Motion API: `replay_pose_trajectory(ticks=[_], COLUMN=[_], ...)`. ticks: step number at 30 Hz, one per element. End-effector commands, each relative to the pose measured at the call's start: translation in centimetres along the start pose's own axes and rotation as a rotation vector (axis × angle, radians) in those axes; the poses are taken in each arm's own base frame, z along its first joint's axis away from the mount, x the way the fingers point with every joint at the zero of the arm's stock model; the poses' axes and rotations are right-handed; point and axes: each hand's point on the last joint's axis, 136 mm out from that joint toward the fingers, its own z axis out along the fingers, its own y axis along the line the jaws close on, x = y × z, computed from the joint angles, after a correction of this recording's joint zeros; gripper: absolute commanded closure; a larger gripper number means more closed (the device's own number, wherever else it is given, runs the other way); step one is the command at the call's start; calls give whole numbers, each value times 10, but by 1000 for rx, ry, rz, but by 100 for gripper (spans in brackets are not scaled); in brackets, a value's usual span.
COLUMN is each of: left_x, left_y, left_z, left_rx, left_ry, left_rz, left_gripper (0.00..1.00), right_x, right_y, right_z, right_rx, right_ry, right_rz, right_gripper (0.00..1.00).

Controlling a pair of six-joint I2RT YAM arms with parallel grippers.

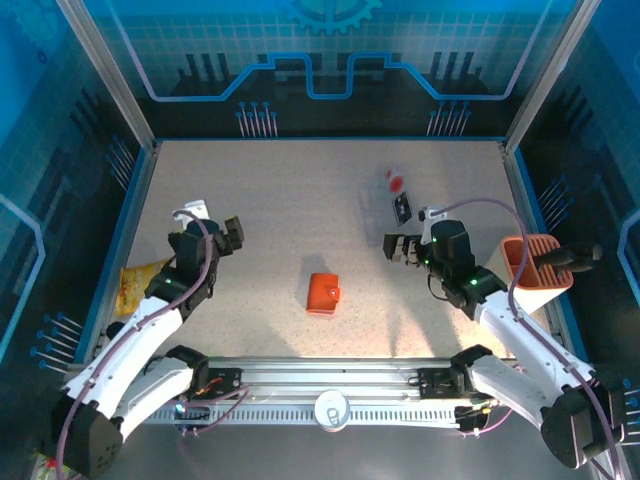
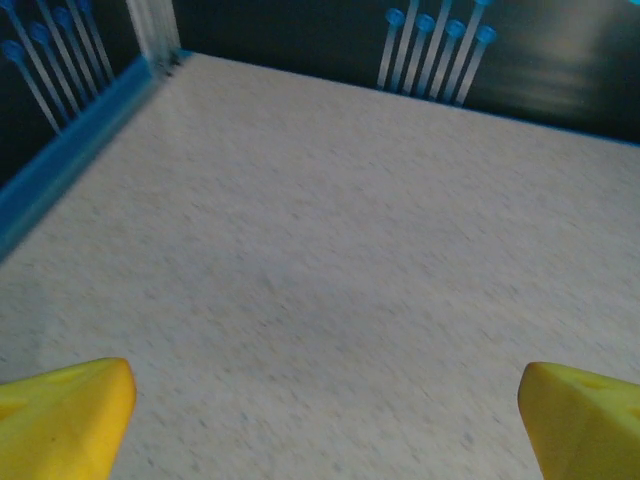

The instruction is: Put the credit cards into the card holder

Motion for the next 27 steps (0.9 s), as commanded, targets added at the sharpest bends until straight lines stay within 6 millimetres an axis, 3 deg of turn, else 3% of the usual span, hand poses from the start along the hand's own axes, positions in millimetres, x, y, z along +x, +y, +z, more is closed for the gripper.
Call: replay_pose_trajectory(ticks=[1, 5, 12, 18, 22, 27], left_x=[-25, -22, 27, 51, 48, 58], left_y=[12, 12, 15, 1, -9, -18], left_z=[17, 38, 64, 86, 99, 113], left_rx=[-39, 5, -14, 45, 67, 134], left_ry=[-180, -288, -171, -110, -120, -118], left_rz=[56, 60, 108, 114, 150, 177], left_gripper=[1, 1, 1, 1, 1, 1], right_x=[-24, -38, -50, -31, -23, -19], right_y=[-24, -39, -68, -94, -108, -113], right_z=[2, 14, 8, 12, 15, 29], right_rx=[103, 161, 283, 354, 385, 347], right_ry=[-63, -86, -310, -263, -241, -247], right_rz=[-25, -107, -196, -190, -197, -184], right_gripper=[0, 0, 0, 0, 0, 0])
